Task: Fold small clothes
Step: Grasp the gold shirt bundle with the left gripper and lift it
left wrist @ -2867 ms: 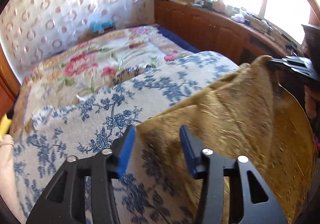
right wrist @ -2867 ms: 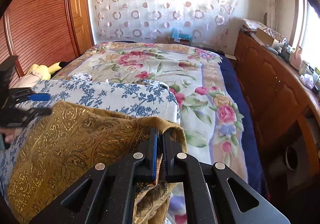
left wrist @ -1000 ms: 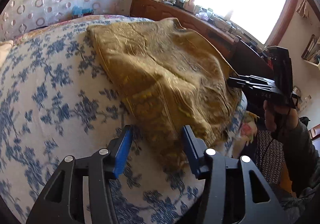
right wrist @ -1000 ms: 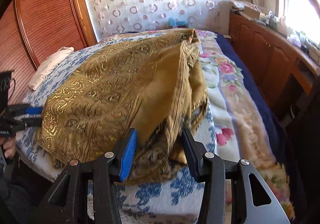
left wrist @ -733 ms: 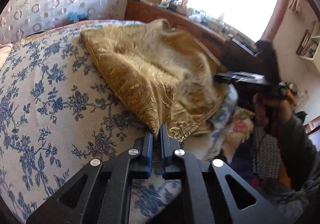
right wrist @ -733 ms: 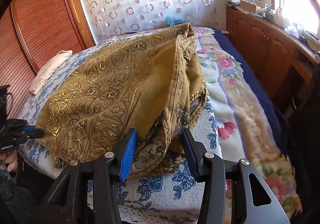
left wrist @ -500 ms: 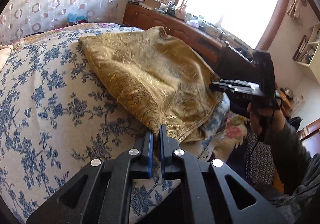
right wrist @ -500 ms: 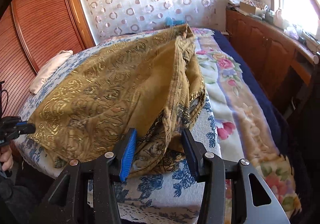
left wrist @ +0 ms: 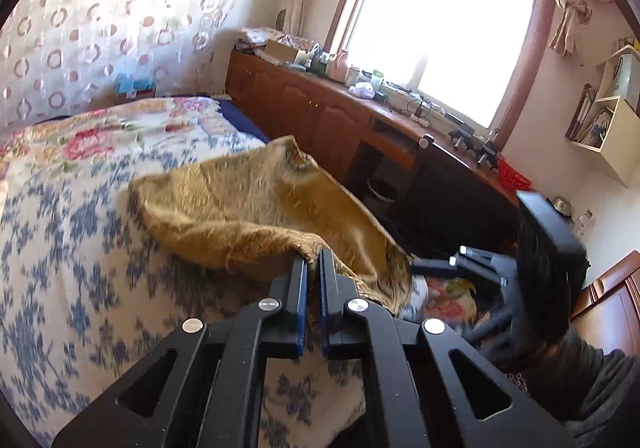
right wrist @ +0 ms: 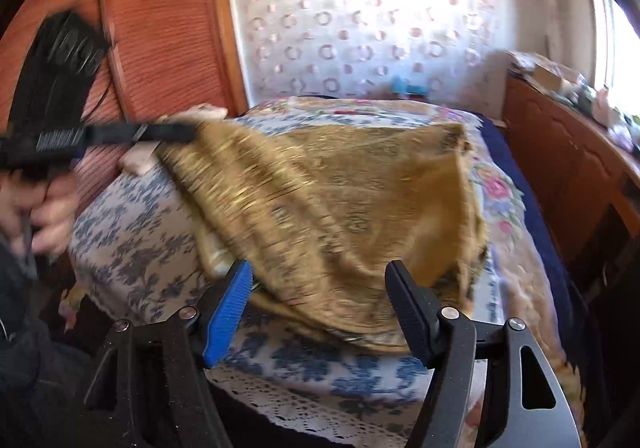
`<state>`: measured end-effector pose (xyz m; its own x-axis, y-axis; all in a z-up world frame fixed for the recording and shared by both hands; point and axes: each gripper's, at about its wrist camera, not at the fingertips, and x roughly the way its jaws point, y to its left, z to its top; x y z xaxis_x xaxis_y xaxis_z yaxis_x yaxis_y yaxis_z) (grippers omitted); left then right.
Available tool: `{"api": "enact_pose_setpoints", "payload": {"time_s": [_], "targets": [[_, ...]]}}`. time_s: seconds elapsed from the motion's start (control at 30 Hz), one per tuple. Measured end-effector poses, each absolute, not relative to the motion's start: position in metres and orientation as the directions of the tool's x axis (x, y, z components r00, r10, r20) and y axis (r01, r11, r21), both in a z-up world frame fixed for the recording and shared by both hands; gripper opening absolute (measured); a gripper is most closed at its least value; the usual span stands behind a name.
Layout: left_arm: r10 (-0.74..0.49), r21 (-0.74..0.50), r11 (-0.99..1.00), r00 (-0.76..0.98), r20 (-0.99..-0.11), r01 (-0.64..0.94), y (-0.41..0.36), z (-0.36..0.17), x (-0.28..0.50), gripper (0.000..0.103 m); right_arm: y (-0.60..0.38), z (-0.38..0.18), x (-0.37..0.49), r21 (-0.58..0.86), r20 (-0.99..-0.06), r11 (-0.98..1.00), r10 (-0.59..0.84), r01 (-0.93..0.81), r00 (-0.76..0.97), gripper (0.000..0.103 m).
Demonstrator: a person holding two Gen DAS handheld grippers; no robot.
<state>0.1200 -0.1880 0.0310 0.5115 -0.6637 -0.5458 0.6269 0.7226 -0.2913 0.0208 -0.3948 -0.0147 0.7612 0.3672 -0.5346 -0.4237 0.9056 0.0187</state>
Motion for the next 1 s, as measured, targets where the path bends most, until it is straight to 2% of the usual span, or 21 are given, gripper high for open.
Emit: {"api": "enact_pose_setpoints", "payload": {"time_s": [0.13, 0.23, 0.63, 0.73, 0.8, 0.87, 1.0], "targets": [[-0.662, -0.279, 0.723, 0.519, -0.54, 0.632, -0.197, 0.038, 0.126, 0.006, -0.381, -0.018, 0.014, -0.047, -0.521, 0.898, 0.351, -0.437, 0.778, 0.072], [-0.661, -0.274, 0.724, 0.526, -0.535, 0.633, -0.2, 0.042, 0.128, 0.006, -0.378, -0.026, 0.019, -0.065, -0.543, 0.9, 0.33, -0.431, 0.772, 0.072], [-0.675, -0.325, 0.727, 0.542, -0.5, 0.605, -0.182, 0.047, 0.14, 0.006, -0.409, -0.052, 0.074, -0.078, -0.609, 0.944, 0.208, -0.319, 0.765, 0.071], [-0.683, -0.345, 0.724, 0.55, -0.48, 0.598, -0.177, 0.049, 0.145, 0.006, -0.409, -0.045, 0.085, -0.07, -0.597, 0.935, 0.24, -0.348, 0.766, 0.049], [-0.682, -0.353, 0.728, 0.563, -0.467, 0.588, -0.172, 0.053, 0.151, 0.006, -0.405, -0.034, 0.091, -0.081, -0.574, 0.924, 0.264, -0.375, 0.775, 0.019], [-0.672, -0.353, 0.739, 0.581, -0.46, 0.575, -0.166, 0.057, 0.158, 0.006, -0.4, -0.016, 0.099, -0.112, -0.541, 0.916, 0.269, -0.386, 0.797, 0.012], [-0.645, -0.34, 0.763, 0.618, -0.449, 0.55, -0.155, 0.066, 0.181, 0.006, -0.398, 0.025, 0.117, -0.166, -0.469, 0.913, 0.26, -0.373, 0.844, 0.011]]}}
